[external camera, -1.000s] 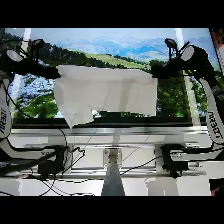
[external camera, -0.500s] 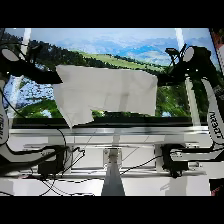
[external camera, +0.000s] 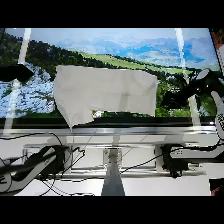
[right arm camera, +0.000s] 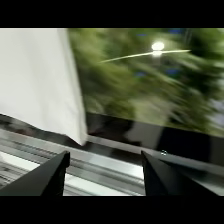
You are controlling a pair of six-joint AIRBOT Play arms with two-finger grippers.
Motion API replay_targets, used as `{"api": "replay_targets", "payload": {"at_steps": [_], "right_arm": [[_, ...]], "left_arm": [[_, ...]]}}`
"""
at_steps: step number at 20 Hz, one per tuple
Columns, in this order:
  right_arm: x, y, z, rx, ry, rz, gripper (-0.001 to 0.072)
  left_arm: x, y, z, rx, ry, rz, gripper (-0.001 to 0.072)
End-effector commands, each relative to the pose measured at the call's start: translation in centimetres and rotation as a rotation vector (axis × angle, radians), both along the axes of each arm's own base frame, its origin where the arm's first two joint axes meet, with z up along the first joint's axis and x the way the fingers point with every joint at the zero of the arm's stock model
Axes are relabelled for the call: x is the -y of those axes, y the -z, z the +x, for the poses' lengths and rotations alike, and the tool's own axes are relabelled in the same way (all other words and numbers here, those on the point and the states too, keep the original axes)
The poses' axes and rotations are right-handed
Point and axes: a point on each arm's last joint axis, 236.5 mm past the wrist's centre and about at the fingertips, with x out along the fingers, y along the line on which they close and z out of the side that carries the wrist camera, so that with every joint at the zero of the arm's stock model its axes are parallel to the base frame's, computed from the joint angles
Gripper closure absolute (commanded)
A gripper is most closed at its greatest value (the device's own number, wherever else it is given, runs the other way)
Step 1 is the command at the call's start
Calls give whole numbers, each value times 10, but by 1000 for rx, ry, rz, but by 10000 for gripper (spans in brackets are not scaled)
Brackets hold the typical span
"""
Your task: Fold the clothes and pants, and hang the long-sleeved shirts on hangers.
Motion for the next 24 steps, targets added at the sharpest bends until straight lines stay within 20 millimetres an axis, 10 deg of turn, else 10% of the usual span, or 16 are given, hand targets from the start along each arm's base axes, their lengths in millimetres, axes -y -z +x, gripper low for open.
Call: {"api": "replay_targets", "payload": {"at_steps": [1,11,14,16,24], "right_arm": [[-41,21,4,83,125,168,227],[-58,35,-1,121,113,186,396],[-57,36,-2,122,106,181,478],[-57,36,-2,130,94,184,695],[-57,36,-2,143,79,186,700]], "left_arm": [[-5,-7,-22,7,-28,13,217],[-35,135,-93,-301,-259,-143,218],[-10,186,-123,-443,-265,-240,228],[14,208,-133,-497,-261,-327,228],[61,254,-121,-531,-170,-413,228]]}}
